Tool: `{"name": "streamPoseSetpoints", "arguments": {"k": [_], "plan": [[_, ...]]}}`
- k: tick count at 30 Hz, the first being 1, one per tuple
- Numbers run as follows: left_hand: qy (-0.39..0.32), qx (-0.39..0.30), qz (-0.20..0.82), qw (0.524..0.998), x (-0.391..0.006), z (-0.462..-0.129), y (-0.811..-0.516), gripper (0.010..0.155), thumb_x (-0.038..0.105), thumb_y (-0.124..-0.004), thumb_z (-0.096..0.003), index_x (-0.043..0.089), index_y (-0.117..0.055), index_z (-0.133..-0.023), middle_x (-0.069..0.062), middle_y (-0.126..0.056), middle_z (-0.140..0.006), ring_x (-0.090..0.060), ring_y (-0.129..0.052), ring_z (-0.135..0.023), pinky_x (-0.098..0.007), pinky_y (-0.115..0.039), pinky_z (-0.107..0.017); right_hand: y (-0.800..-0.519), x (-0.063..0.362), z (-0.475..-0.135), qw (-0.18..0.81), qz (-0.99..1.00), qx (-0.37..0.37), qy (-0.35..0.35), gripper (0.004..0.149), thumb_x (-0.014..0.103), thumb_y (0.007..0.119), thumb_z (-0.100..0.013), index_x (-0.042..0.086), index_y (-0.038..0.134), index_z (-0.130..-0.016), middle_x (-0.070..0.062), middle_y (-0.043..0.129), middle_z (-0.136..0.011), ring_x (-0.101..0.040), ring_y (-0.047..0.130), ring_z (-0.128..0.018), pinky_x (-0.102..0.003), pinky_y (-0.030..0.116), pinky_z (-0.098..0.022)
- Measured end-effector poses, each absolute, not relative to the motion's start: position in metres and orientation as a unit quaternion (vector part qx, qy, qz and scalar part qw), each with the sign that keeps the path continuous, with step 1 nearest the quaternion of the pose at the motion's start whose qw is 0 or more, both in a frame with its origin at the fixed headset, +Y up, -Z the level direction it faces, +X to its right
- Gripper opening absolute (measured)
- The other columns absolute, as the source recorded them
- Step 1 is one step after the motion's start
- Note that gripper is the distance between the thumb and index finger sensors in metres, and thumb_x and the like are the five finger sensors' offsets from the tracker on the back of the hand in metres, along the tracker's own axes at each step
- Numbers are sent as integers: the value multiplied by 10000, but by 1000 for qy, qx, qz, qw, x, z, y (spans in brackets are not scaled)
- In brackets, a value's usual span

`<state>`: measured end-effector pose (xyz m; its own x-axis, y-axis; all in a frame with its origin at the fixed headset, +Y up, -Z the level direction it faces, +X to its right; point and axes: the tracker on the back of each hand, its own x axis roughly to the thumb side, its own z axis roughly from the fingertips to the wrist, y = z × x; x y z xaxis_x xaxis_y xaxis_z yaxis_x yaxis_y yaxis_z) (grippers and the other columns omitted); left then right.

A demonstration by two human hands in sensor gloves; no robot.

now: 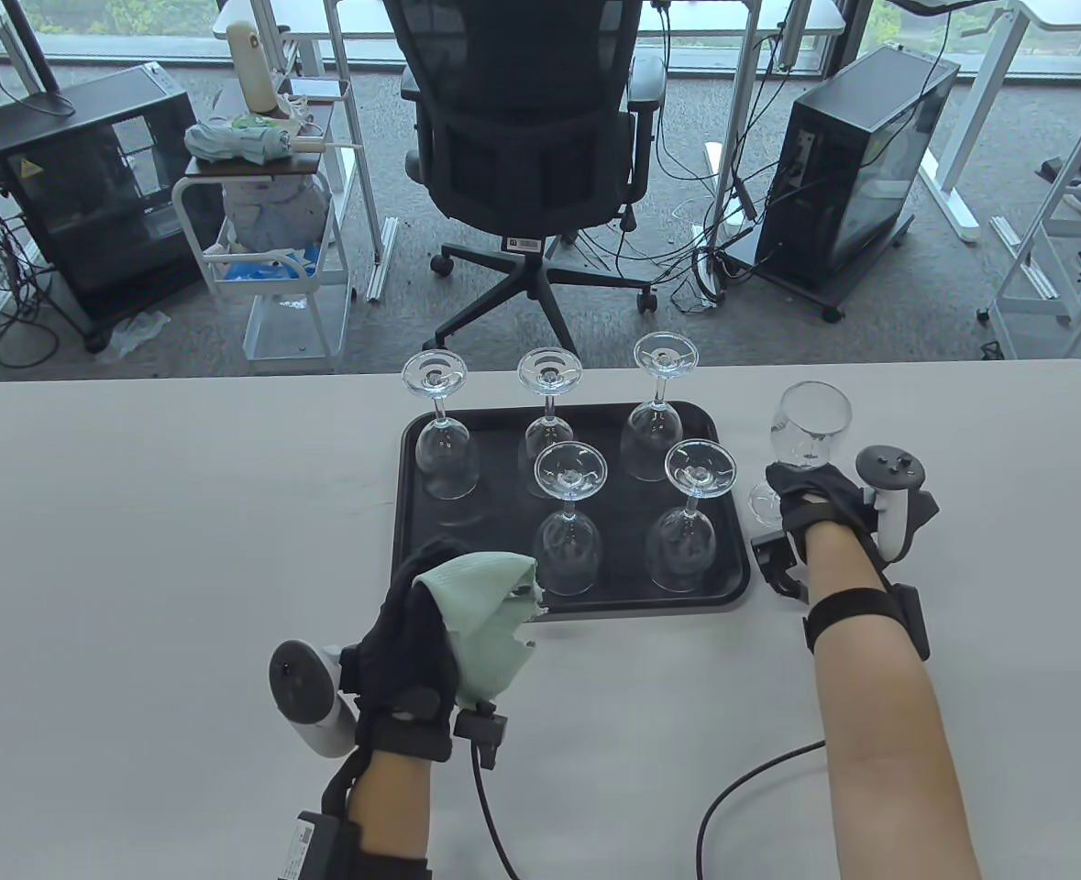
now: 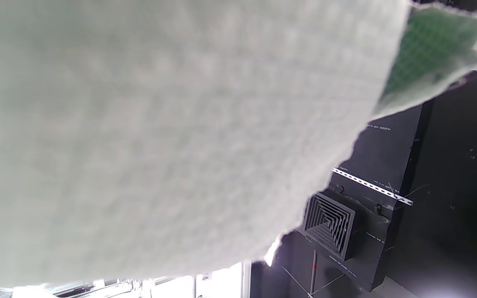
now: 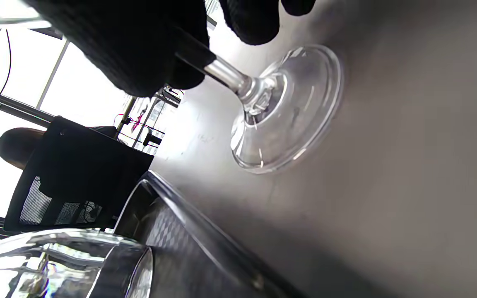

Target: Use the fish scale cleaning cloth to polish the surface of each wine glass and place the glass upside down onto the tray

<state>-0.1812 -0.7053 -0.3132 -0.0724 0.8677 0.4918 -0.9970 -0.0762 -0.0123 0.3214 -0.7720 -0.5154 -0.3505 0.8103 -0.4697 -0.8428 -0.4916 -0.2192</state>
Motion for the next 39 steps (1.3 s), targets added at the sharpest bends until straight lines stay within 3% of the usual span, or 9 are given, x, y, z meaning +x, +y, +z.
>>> {"name": "streamPoseSetpoints", "arguments": {"k": [4,6,10,12,17,20,28,34,39], "plan": [[-179,183,711,655,-181,-314,-706,542,581,-588,-576,283,-664,-1023,-53,-651,-1103,-366,-728,-968,-615,-761,-614,-766,338,-495,555,806,-205,-12,422,377,880,-490,324,798,-900,-153,641,-1087,-469,470,-1010,-680,433,-676],[-179,184,712,653,-180,-313,-706,543,581,-588,-575,284,-665,-1023,-55,-652,-1103,-366,-729,-967,-615,-763,-613,-754,345,-477,568,812,-125,-48,419,371,860,-501,316,782,-909,-146,713,-1054,-506,469,-1008,-732,370,-660],[-181,185,717,648,-178,-312,-706,543,581,-586,-575,284,-662,-1023,-55,-649,-1104,-365,-726,-969,-616,-759,-616,-728,343,-442,527,844,9,-103,429,356,846,-514,305,750,-930,-139,801,-977,-458,595,-1001,-754,437,-664],[-181,187,718,646,-177,-312,-705,542,581,-587,-575,286,-662,-1023,-54,-648,-1104,-365,-724,-970,-617,-757,-618,-711,331,-418,456,874,75,-152,449,355,852,-511,319,740,-944,-124,836,-935,-387,691,-965,-724,522,-666],[-186,188,719,642,-173,-310,-704,543,581,-585,-574,287,-658,-1025,-55,-641,-1107,-366,-715,-976,-624,-744,-628,-673,258,-340,119,937,223,-241,474,394,897,-485,346,762,-937,-62,912,-846,-323,813,-863,-588,682,-586],[-189,187,721,640,-170,-308,-702,547,583,-584,-571,290,-654,-1027,-55,-632,-1111,-365,-705,-982,-630,-728,-639,-670,213,-310,34,948,220,-228,483,422,908,-467,361,778,-927,-34,943,-822,-300,854,-831,-517,744,-538],[-211,180,710,648,-161,-305,-697,550,596,-580,-570,305,-657,-1031,-51,-600,-1134,-365,-647,-1017,-659,-632,-701,-653,120,-290,15,952,165,-256,490,406,933,-443,344,808,-912,-40,957,-818,-312,871,-812,-509,757,-519],[-214,132,683,686,-149,-311,-709,562,607,-582,-571,313,-652,-1045,-40,-543,-1172,-369,-524,-1076,-715,-499,-741,-652,102,-288,51,943,157,-289,485,394,961,-429,339,827,-892,-34,961,-812,-306,881,-803,-503,766,-515],[-218,110,654,716,-137,-314,-716,619,665,-666,-548,358,-573,-1077,-44,-448,-1197,-375,-525,-1075,-662,-688,-657,-662,107,-281,58,928,163,-330,524,405,986,-413,334,809,-900,-25,960,-804,-298,900,-774,-485,799,-479]]}}
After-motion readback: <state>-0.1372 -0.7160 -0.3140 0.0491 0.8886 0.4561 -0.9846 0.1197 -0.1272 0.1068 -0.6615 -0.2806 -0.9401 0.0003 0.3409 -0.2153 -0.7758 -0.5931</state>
